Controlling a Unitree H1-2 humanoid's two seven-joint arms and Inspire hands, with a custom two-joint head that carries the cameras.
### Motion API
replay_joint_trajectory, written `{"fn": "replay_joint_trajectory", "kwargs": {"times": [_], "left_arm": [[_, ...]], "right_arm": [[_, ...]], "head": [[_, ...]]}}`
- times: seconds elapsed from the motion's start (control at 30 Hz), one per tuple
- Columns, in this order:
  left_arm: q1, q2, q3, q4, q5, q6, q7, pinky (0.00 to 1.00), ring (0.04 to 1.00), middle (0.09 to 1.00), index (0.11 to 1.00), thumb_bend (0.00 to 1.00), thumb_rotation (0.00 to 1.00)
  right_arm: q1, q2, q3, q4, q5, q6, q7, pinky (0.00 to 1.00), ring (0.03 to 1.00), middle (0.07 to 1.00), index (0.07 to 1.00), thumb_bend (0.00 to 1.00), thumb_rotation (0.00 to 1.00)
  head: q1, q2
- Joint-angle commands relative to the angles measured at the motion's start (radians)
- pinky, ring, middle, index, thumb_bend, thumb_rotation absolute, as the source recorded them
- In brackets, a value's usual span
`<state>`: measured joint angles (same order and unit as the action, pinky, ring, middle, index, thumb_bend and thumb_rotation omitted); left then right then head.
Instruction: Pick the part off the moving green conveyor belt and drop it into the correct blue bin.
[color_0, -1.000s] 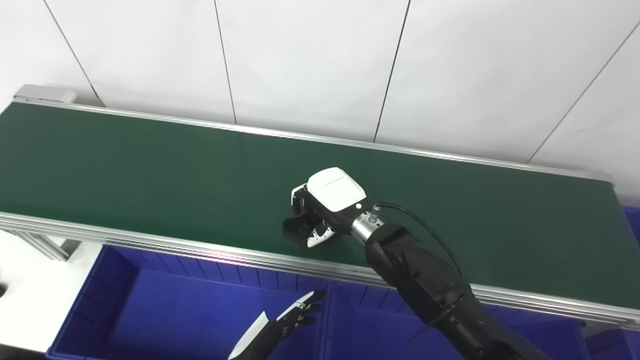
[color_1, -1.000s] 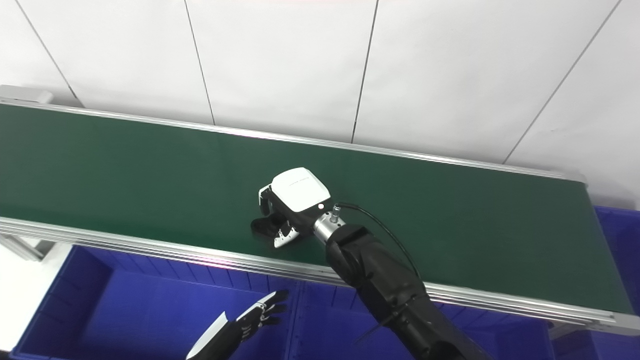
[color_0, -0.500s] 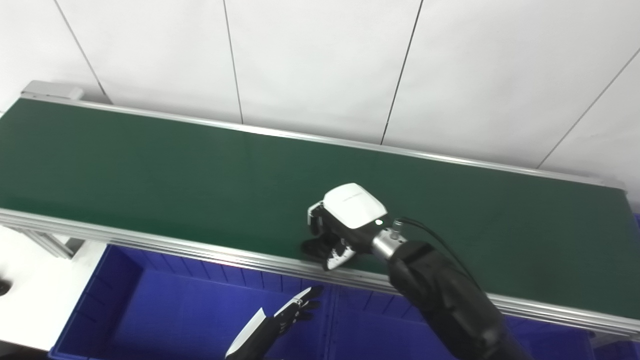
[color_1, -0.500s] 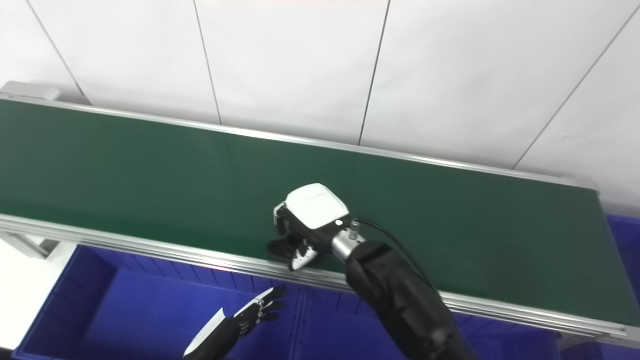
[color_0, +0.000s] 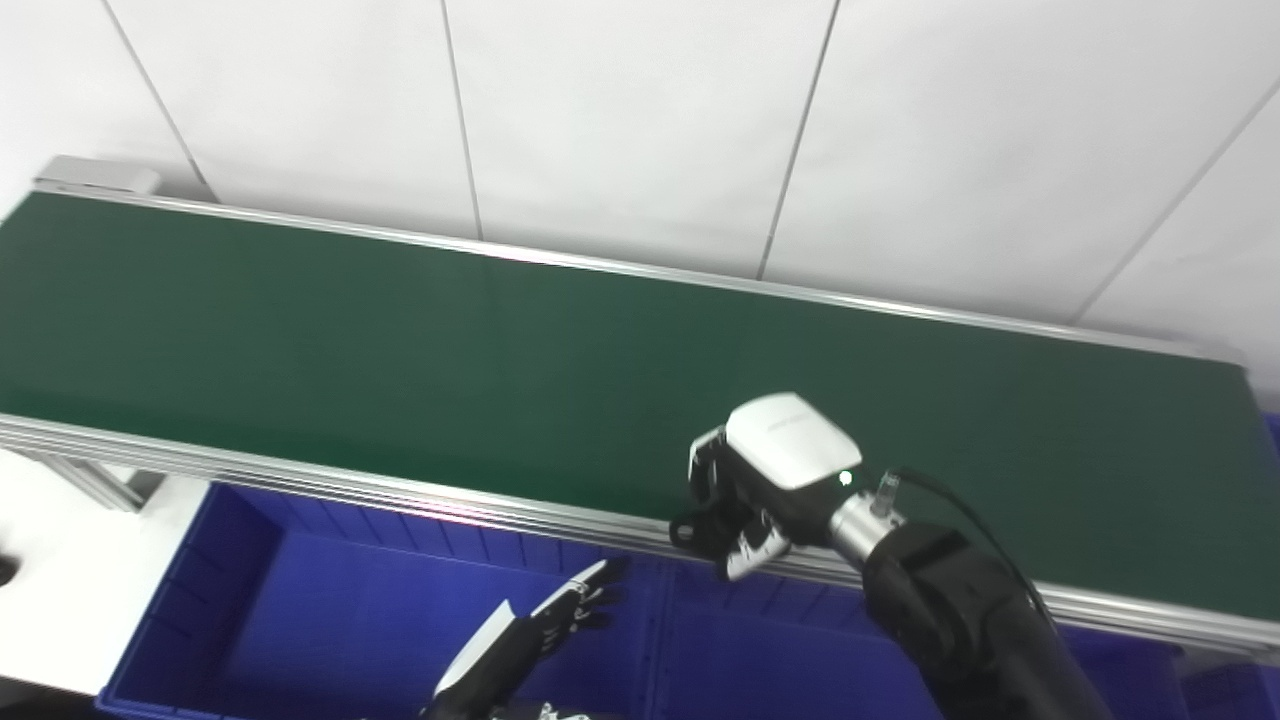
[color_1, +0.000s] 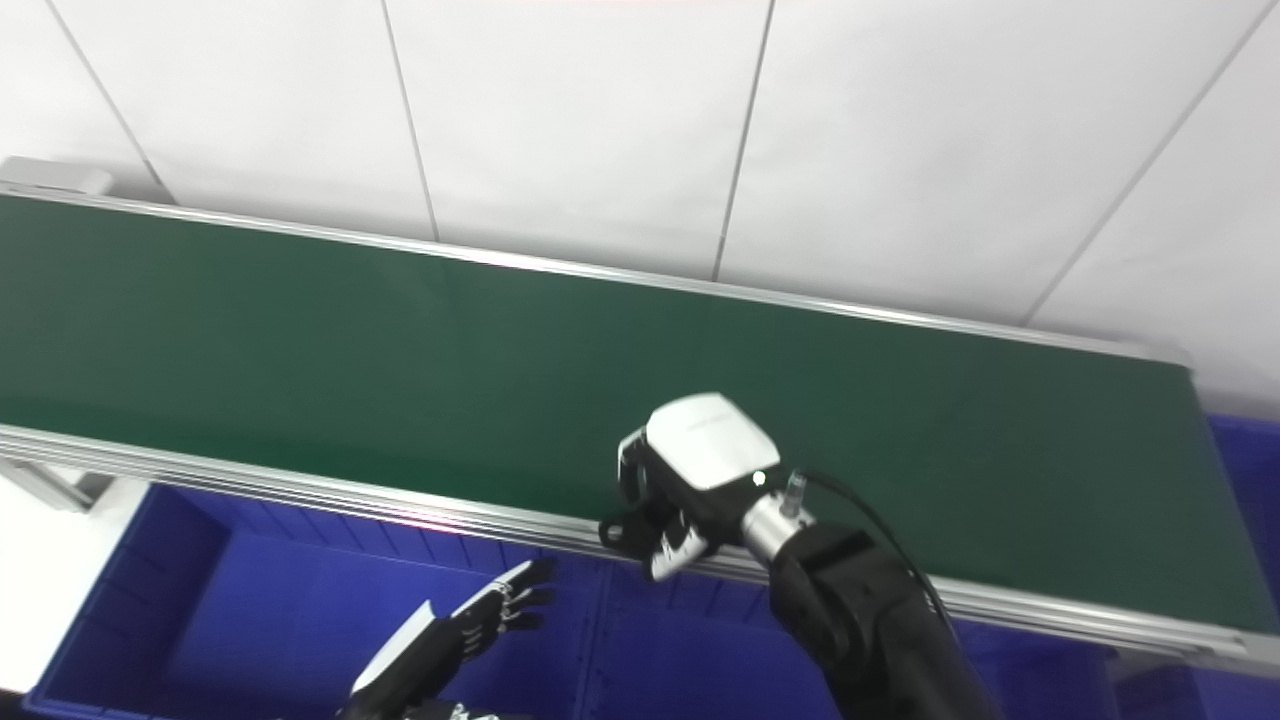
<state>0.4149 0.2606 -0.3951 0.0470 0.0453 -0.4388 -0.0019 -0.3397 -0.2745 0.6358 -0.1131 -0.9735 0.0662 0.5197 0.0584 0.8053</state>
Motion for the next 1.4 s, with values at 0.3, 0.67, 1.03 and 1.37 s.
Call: {"fn": "replay_joint_trajectory", "kwargs": {"times": [0.3, 0.67, 1.03, 1.37], "left_arm": [[0.030, -0.005, 0.088, -0.050, -0.056, -0.031, -0.103, 0.88, 0.924, 0.950, 0.941, 0.70, 0.41], [0.027, -0.023, 0.176, -0.055, -0.082, -0.031, -0.197, 0.85, 0.915, 0.952, 0.944, 0.68, 0.42], [0.027, -0.035, 0.237, -0.058, -0.085, -0.031, -0.258, 0.84, 0.908, 0.952, 0.946, 0.68, 0.43], [0.018, -0.051, 0.265, -0.055, -0.088, -0.031, -0.302, 0.84, 0.912, 0.952, 0.940, 0.68, 0.41]], "right_arm": [[0.180, -0.010, -0.023, -0.082, -0.038, -0.014, -0.005, 0.20, 0.276, 0.403, 0.508, 0.53, 0.00], [0.324, 0.012, -0.037, 0.101, -0.062, 0.002, -0.196, 0.19, 0.269, 0.435, 0.494, 0.53, 0.00], [0.443, 0.068, -0.117, 0.117, -0.073, 0.071, -0.376, 0.76, 0.831, 0.872, 0.917, 0.70, 0.18], [0.536, 0.095, -0.179, 0.021, 0.053, -0.015, -0.584, 0.84, 0.917, 0.963, 0.980, 0.68, 0.43]], "head": [[-0.071, 0.037], [-0.086, 0.053], [-0.092, 0.058], [-0.088, 0.055]]}}
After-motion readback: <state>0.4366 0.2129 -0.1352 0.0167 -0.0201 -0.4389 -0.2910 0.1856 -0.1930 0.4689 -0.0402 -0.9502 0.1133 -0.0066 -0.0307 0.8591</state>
